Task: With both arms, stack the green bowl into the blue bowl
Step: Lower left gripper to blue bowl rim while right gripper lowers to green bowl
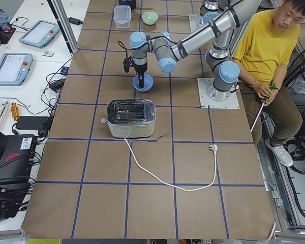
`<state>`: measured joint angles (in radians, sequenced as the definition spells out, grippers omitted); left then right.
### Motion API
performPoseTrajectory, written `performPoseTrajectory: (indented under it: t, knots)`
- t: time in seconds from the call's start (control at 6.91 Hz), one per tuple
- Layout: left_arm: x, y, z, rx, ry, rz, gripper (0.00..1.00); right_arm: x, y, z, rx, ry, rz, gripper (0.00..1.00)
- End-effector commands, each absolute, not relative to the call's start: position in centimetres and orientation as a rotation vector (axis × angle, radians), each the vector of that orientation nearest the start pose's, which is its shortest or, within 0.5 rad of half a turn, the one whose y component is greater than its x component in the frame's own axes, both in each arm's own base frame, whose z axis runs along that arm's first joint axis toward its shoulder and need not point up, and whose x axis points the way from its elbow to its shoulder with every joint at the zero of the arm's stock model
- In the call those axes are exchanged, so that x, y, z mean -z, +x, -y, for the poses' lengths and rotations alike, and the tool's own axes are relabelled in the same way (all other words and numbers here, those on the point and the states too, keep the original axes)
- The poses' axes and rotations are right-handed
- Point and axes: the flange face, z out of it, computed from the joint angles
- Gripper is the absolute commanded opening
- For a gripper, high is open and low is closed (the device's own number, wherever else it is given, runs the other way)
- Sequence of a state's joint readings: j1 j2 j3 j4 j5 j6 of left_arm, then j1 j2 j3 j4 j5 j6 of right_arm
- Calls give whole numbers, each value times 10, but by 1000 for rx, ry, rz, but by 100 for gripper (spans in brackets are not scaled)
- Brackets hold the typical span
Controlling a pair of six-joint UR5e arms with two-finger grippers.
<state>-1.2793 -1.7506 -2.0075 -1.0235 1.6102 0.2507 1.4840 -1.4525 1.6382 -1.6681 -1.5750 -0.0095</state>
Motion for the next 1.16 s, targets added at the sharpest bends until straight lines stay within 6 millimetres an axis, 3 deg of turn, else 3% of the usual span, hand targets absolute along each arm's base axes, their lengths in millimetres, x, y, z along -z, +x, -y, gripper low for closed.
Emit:
performPoseTrajectory:
  t: [0.0,0.14,0.29,0.43,0.58,0.72,0.87,1.01]
  knots:
    - [-212,27,509,-135,-1,-3131,77,-316,72,527,-81,166,-3145,100]
    - [-207,32,512,-134,145,-3130,48,-292,75,518,-78,164,-3141,100]
    - [-207,33,514,-129,180,-3135,12,-275,76,512,-104,180,-3139,100]
    - [-203,28,514,-121,173,-3171,3,-257,76,508,-164,201,-3134,100]
    - [-214,21,515,-91,170,-3180,1,-247,75,511,-184,204,-3136,100]
    - [-224,2,513,-76,104,-3251,1,-243,74,513,-182,206,-3138,100]
    - [-235,-25,516,-58,31,-3281,1,-233,73,515,-211,208,-3136,100]
    - [-243,-80,523,-51,-32,-3271,1,-216,72,521,-211,206,-3137,100]
